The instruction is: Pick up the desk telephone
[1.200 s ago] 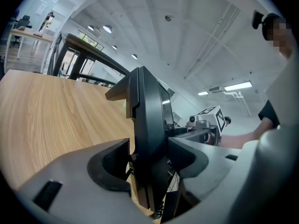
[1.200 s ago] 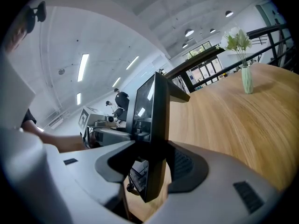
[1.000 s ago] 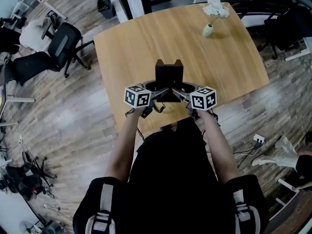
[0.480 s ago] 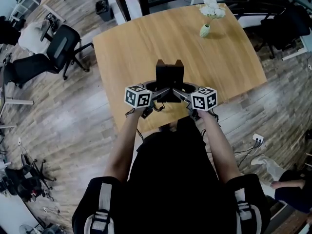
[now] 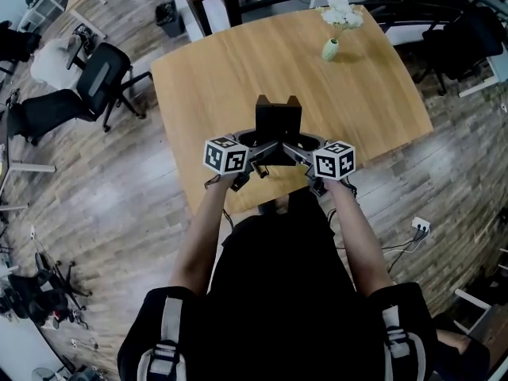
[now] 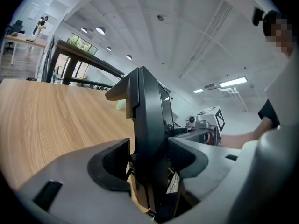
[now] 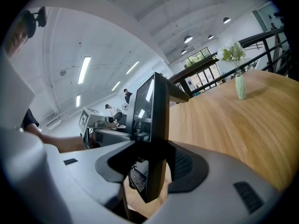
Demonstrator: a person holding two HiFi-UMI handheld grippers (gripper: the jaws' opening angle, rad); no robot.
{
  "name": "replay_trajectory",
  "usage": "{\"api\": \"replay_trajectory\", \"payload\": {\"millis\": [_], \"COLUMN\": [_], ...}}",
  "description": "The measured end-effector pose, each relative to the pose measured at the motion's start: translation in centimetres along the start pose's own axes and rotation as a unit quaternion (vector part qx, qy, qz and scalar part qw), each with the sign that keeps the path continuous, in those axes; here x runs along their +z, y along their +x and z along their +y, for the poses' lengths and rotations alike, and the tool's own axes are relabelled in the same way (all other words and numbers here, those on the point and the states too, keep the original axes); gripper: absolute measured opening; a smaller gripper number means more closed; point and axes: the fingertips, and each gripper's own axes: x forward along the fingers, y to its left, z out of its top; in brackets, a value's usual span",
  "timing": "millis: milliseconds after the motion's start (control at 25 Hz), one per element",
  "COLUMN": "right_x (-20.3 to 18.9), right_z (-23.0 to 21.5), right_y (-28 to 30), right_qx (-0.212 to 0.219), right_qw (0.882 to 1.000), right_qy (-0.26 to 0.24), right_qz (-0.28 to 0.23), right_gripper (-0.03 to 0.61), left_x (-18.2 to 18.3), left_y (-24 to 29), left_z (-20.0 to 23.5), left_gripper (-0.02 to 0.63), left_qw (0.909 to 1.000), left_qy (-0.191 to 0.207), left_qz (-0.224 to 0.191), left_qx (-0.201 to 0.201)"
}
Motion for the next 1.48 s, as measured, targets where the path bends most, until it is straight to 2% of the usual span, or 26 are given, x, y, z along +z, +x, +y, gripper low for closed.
{"api": "replay_trajectory", "payload": {"millis": [600,1480], "right_x": [0.2,0.6], "right_z": [0.3,0.3], "right_y": [-1.7,-1.5], "right_qx": [-0.005,-0.002], "right_qw": [1.0,1.0], "right_qy": [-0.009,-0.004], "right_qz": [-0.007,-0.014], "right_gripper": [0.218,0.218], "left_x": [0.2,0.7], "left_y": [0.4,0.3], "left_z": [-1.6,-1.5], "left_gripper": [0.255,0.255], "left_qw": [0.9999,0.9999], "left_qy": [0.009,0.013], "left_qz": [-0.005,-0.006], "left_qx": [-0.005,-0.004]}}
